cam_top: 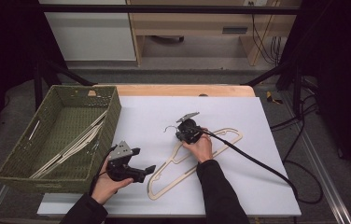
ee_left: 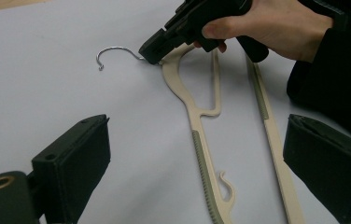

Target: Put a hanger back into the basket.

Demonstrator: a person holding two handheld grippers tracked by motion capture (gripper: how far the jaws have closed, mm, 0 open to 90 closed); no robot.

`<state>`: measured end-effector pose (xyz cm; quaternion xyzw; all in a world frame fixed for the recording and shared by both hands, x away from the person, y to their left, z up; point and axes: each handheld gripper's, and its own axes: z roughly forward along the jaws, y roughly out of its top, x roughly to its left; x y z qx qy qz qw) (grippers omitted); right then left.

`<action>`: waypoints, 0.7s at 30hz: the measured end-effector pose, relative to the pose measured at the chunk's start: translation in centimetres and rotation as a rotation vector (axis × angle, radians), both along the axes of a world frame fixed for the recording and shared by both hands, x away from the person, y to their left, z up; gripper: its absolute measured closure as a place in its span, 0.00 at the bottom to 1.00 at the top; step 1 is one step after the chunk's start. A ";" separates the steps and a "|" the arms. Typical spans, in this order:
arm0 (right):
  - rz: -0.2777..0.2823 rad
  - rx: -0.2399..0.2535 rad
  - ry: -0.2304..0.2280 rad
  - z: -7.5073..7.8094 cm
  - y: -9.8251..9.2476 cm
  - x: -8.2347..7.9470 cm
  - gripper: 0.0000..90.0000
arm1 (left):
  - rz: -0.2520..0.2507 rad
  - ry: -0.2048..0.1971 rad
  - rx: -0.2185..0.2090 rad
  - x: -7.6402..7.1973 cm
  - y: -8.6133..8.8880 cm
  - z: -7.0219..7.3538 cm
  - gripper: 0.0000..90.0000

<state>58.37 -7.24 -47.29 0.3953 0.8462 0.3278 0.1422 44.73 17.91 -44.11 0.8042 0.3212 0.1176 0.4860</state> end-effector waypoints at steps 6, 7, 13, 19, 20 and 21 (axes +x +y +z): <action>-0.026 0.020 0.026 0.1 0.1 0.1 0.99 | -0.004 0.029 0.024 0.9 -1.2 -0.3 0.10; -0.029 0.023 0.023 0.1 0.1 0.1 0.99 | -0.005 0.035 0.026 1.1 -1.5 -0.4 0.11; -0.011 0.010 0.007 0.3 -0.1 -0.1 0.99 | -0.014 0.059 0.055 2.5 -3.3 -0.7 0.12; 0.001 0.019 -0.024 1.0 -0.4 -0.5 0.99 | -0.025 0.076 0.069 4.0 -5.4 -1.0 0.15; 0.004 0.023 -0.027 1.0 -0.4 -0.5 0.99 | -0.029 0.083 0.069 4.2 -5.7 -1.1 0.16; 0.005 0.027 -0.031 1.1 -0.4 -0.6 0.99 | -0.030 0.086 0.072 4.4 -6.0 -1.2 0.17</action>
